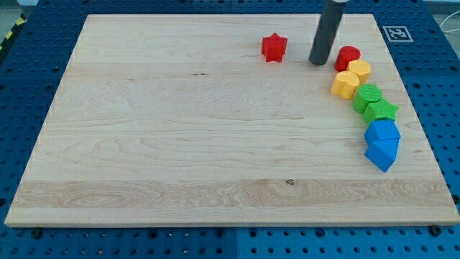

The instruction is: Push the red star towards right

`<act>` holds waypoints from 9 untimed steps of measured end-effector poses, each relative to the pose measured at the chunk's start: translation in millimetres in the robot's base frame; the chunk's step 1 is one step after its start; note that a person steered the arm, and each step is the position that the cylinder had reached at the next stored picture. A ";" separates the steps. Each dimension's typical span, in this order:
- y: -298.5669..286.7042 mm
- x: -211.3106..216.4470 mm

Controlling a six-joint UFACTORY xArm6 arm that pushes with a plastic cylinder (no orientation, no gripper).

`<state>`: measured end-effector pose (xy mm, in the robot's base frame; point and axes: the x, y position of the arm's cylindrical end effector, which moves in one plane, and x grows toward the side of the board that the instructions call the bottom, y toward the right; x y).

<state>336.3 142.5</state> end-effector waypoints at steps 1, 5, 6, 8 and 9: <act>-39.8 31.3; -148.2 -57.8; -114.8 -60.0; -97.9 -17.0; -96.7 10.4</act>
<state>346.7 45.7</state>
